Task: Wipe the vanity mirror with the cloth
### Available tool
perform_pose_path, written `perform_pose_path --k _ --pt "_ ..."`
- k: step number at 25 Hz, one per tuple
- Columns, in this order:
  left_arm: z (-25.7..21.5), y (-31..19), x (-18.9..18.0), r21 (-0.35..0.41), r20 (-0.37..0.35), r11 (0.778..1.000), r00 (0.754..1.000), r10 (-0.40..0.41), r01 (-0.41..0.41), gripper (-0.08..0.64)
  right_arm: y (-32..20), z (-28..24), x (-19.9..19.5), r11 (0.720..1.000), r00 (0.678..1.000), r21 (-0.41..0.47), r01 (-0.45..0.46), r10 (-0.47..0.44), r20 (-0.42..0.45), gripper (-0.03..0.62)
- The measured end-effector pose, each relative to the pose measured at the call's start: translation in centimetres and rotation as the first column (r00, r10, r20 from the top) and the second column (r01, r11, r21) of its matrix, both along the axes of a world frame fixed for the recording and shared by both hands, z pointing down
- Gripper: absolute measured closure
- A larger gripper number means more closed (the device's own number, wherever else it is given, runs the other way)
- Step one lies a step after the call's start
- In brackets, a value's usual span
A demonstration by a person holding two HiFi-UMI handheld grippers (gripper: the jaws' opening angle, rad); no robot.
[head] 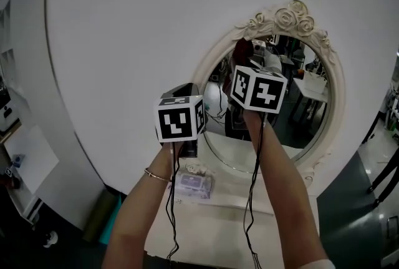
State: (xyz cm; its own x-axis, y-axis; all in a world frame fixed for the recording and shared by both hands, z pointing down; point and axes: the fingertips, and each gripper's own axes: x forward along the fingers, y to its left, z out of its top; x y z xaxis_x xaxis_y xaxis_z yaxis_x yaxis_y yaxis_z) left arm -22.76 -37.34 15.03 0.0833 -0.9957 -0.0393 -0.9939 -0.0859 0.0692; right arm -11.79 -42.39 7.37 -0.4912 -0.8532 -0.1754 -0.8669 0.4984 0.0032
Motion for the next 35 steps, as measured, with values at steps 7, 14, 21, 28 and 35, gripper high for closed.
perform_pose_path --k 7,14,21,28,35 --pt "1.6 0.2 0.1 -0.033 -0.012 0.999 1.000 -0.009 0.008 0.557 0.8 0.4 1.0 0.999 0.999 0.010 0.030 -0.030 0.018 0.531" --pt "2.0 -0.6 10.0 -0.035 -0.009 0.987 0.988 0.154 -0.154 0.557 3.1 1.4 11.2 0.995 0.995 0.030 -0.098 0.098 0.011 0.531" --pt "5.0 -1.2 23.3 -0.083 -0.011 0.934 0.937 0.348 -0.348 0.557 3.9 5.3 24.3 0.961 0.961 -0.048 -0.271 0.273 0.034 0.531" --pt "6.3 -1.7 28.9 -0.091 -0.005 0.908 0.912 0.410 -0.409 0.557 3.3 7.8 29.5 0.935 0.938 -0.074 -0.346 0.347 0.008 0.531" --pt "7.1 -2.9 25.5 -0.106 0.000 0.932 0.938 0.348 -0.346 0.557 1.0 9.6 27.5 0.946 0.950 -0.094 -0.310 0.311 -0.005 0.531"
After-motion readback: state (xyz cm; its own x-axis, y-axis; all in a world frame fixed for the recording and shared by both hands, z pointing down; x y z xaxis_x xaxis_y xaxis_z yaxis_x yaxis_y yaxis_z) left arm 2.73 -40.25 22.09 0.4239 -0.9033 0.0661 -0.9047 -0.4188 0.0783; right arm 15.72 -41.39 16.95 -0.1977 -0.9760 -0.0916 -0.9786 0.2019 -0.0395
